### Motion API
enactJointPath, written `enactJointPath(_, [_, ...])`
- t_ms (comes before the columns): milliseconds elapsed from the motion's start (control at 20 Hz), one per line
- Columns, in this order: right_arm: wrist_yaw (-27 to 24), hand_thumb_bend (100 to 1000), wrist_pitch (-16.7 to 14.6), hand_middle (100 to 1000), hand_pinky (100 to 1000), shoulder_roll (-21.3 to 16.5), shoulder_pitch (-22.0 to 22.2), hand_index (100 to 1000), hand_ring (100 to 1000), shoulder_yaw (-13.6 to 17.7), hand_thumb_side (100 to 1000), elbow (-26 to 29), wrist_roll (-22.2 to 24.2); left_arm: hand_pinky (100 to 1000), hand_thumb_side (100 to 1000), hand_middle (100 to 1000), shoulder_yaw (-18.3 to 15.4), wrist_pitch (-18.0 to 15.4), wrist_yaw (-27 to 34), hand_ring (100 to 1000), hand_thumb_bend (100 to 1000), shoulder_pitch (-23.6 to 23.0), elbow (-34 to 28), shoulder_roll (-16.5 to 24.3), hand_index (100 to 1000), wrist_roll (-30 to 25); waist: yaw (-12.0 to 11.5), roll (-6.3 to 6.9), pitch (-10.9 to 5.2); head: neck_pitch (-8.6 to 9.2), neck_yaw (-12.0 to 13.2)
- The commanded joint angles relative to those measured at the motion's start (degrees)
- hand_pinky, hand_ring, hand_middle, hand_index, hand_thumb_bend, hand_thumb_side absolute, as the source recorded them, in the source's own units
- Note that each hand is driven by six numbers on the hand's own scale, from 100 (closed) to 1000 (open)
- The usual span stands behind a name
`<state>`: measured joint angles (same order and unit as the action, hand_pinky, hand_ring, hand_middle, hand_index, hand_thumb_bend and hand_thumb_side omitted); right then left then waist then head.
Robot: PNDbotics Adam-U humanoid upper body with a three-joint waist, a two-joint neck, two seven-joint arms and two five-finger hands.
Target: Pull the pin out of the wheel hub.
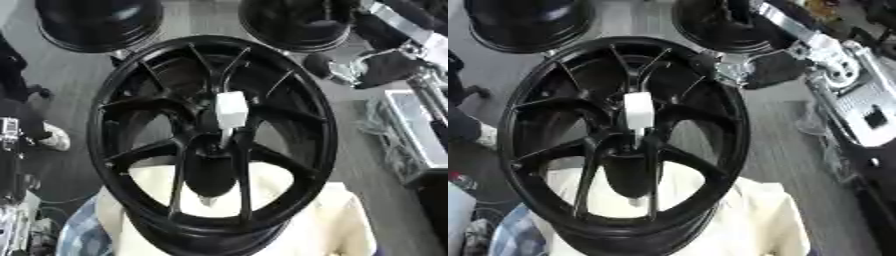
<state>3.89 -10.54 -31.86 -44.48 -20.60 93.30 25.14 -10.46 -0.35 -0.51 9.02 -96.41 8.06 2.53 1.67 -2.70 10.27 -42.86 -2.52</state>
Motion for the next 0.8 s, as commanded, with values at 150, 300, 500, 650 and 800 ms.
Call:
enactJointPath(150, [5.1, 435, -1.2, 854, 831, 2.4, -4.1, 921, 830, -3.6, 446, -6.4, 5.0, 690, 825, 703, -0.3, -0.1, -0.2, 801, 323, 0.2, -0.7, 0.8, 801, 0.2, 0.1, 0.17, -1.43, -0.19, 0.5])
enactJointPath(300, [8.0, 440, -2.6, 855, 831, 3.8, -4.7, 920, 831, -3.3, 452, -8.7, 8.0, 690, 825, 703, -0.3, -0.1, -0.2, 801, 324, 0.3, -0.6, 0.8, 801, 0.2, 0.1, 0.15, -1.48, -0.24, 0.5])
enactJointPath(500, [9.6, 438, -3.7, 853, 831, 5.2, -5.2, 920, 830, -2.5, 457, -10.5, 11.8, 690, 825, 703, -0.3, 0.0, -0.2, 800, 324, 0.3, -0.6, 0.8, 801, 0.2, 0.1, 0.16, -1.47, -0.33, 0.6])
enactJointPath(650, [9.6, 437, -4.0, 851, 831, 5.6, -5.3, 918, 829, -2.3, 459, -11.2, 13.2, 690, 826, 703, -0.3, -0.1, -0.1, 800, 323, 0.3, -0.6, 0.8, 801, 0.1, 0.1, 0.18, -1.45, -0.38, 0.6])
enactJointPath(800, [9.6, 437, -4.2, 851, 831, 5.8, -5.3, 918, 829, -2.2, 459, -11.5, 13.6, 690, 826, 703, -0.2, -0.1, -0.1, 800, 323, 0.3, -0.6, 0.8, 801, 0.1, 0.1, 0.19, -1.44, -0.40, 0.6])
